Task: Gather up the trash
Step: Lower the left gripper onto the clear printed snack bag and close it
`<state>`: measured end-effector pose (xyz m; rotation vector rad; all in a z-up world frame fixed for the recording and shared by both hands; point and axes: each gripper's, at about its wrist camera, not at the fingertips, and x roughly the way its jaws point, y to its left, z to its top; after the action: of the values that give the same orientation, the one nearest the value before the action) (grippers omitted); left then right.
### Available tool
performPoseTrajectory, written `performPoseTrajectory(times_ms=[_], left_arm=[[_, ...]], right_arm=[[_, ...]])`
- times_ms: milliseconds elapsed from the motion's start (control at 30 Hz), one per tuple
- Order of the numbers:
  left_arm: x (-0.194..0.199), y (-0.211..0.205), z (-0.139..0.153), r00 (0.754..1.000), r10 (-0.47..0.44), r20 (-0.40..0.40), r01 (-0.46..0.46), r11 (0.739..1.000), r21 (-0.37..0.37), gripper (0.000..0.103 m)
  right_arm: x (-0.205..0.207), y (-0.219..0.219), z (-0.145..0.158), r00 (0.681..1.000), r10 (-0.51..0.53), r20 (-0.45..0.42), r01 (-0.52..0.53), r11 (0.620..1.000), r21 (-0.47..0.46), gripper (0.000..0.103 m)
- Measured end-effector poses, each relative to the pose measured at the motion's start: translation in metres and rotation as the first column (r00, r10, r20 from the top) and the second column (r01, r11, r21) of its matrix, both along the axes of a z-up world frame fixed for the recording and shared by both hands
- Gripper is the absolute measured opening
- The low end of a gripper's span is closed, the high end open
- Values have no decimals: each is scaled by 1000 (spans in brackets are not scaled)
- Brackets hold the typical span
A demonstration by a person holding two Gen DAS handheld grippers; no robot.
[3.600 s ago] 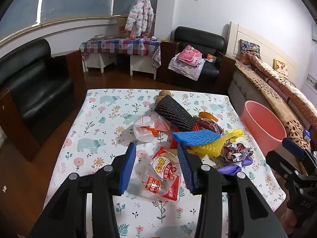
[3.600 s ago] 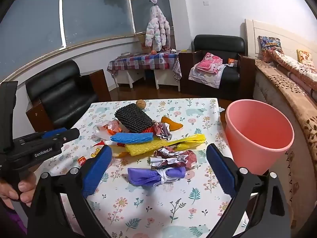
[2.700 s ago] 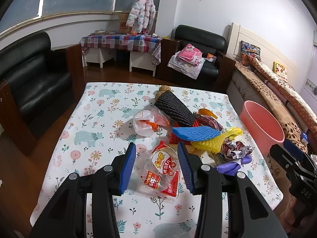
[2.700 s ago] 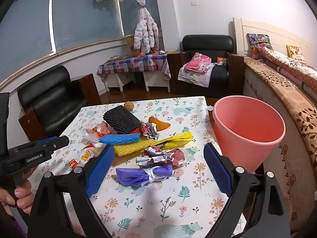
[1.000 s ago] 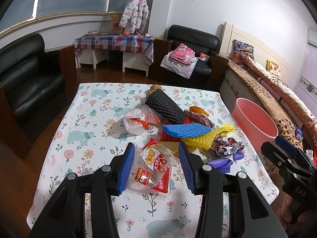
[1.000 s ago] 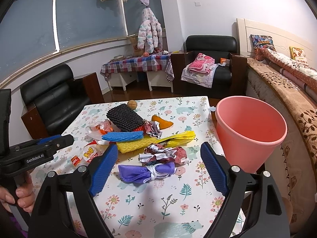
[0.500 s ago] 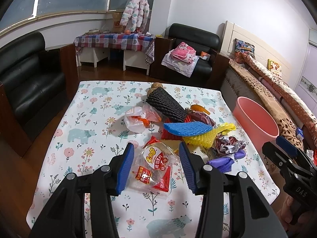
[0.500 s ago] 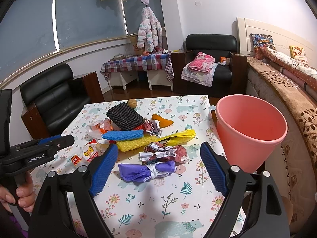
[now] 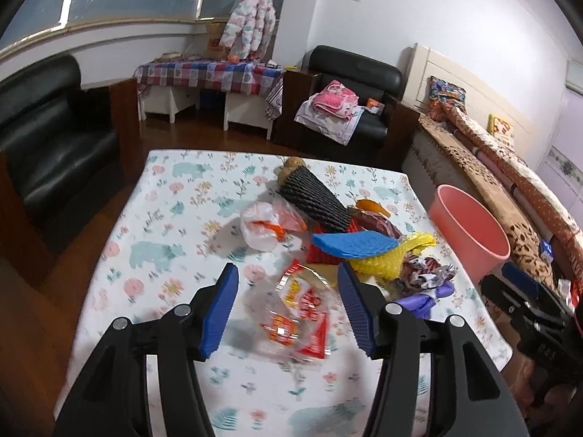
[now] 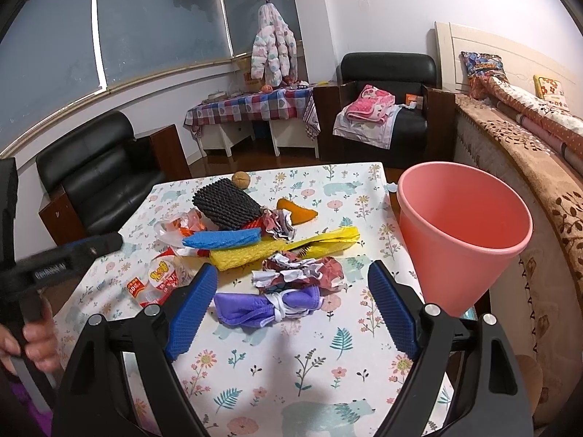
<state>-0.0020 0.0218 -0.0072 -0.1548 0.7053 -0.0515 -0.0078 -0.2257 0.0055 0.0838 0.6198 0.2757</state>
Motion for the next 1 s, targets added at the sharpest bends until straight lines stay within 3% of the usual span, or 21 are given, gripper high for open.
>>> performPoseTrajectory(times_ms=[133, 267, 367, 533, 633, 700, 867, 1000], left_arm=[[-1, 17, -8, 999, -23, -31, 24, 999, 25, 57], [-1, 25, -31, 991, -60, -117, 60, 998, -7, 57], [4, 21, -42, 982, -102, -159, 97, 995, -35, 56], [13, 4, -48, 973, -153, -174, 153, 988, -17, 56], [18, -2, -54, 966, -170, -197, 172, 985, -6, 40], [21, -1, -58, 960, -184, -210, 183, 983, -26, 18], [18, 9, -51, 968, -185, -169, 177, 982, -60, 4], [13, 19, -41, 976, -175, -131, 166, 983, -74, 3]], right_arm=[[3, -2, -7, 1000, 5, -29, -5, 1000, 0, 85], [6, -4, -13, 998, 21, -63, -21, 1000, 7, 85], [8, -5, -19, 995, 44, -91, -43, 999, 14, 84], [9, -7, -24, 993, 52, -107, -49, 998, 25, 84], [12, -7, -27, 991, 55, -121, -52, 998, 30, 84], [13, -7, -28, 990, 63, -129, -59, 998, 37, 84], [18, -4, -30, 987, 81, -140, -76, 996, 42, 81], [31, -7, -36, 978, 85, -190, -70, 994, 81, 73]])
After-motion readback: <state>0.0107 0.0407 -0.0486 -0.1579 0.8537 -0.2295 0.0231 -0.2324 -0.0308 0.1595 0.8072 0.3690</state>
